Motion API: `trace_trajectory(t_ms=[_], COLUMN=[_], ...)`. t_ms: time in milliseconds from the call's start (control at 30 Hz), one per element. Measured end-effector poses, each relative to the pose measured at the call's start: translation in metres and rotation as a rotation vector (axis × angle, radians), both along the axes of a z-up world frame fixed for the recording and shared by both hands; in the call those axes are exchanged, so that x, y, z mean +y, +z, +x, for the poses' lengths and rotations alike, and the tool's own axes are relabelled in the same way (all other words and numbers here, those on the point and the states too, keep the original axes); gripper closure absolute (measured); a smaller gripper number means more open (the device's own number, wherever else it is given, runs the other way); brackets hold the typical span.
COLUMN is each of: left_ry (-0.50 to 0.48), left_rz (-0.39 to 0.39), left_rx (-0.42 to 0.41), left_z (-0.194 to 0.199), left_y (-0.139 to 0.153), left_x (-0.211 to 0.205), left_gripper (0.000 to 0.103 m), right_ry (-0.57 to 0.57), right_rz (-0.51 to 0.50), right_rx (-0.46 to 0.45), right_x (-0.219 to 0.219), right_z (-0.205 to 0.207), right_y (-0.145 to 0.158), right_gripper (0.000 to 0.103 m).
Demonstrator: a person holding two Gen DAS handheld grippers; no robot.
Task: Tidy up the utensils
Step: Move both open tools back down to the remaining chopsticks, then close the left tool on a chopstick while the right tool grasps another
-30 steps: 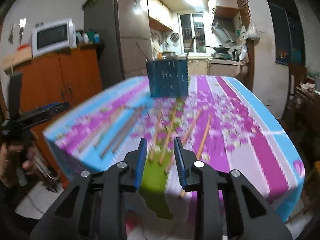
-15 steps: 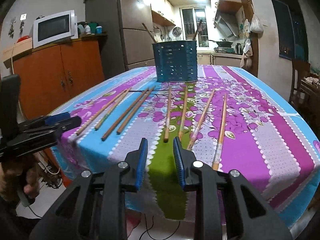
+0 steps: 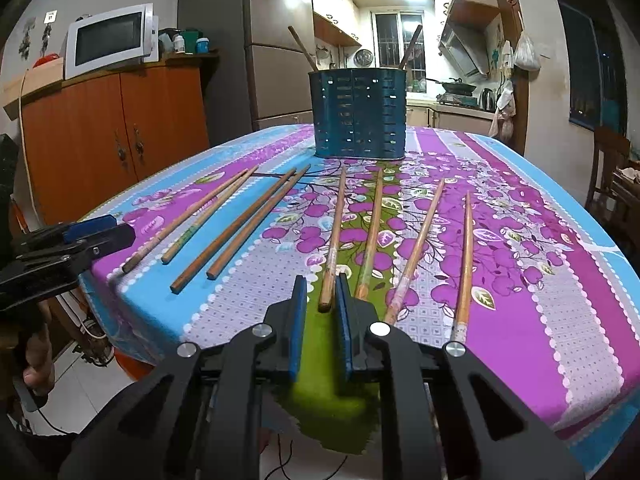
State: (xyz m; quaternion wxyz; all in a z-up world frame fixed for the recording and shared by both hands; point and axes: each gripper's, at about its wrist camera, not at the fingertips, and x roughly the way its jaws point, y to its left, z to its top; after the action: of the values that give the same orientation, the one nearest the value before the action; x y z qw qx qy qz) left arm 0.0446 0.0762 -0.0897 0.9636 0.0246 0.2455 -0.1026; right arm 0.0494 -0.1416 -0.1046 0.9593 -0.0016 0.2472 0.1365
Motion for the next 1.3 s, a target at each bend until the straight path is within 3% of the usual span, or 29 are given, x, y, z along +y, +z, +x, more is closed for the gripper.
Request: trace_trajectory(t_ms=[167,433,867,933,1000,1300], left_ry=[0.003,0.015,0.033,0.035,0.034,0.053], left_rz=[0.013,0.044,0.081,0.08,0.074,0.092], left_rx=[-0.021,-0.05,-0.069,-0.057,-0.054,-0.097], left_z=[-0.006,-0.008,-0.022,-0.019,-0.017,-0.019], left_y=[-0.004,-0.01,-0.018,-0.021,-0.022,-0.027], left_x=[-0.004,-0.014,-0.026,-0.026,-0.025,-0.029], left_gripper=[0.048,0.07,0.07,0.085,0.092,0.091], right_ry=[-0.001,-0.004,0.008,0.003,0.0,0.004], right_rz=[0.001,0.016,0.027,0.029,0.031,0.0], right_rx=[-0.017,-0.031,-0.015,-0.015,-0.017,-0.026], right_x=[0.001,0.002,-0.001,-0.001,0.0,0.003], right_z=[0.003,0.002,0.002,0.002,0.002,0.002], right_y=[-0.001,-0.002,-0.001,-0.001,-0.001,-0.001], right_gripper=[0.092,0.097,0.096,0.097,0.097,0.096])
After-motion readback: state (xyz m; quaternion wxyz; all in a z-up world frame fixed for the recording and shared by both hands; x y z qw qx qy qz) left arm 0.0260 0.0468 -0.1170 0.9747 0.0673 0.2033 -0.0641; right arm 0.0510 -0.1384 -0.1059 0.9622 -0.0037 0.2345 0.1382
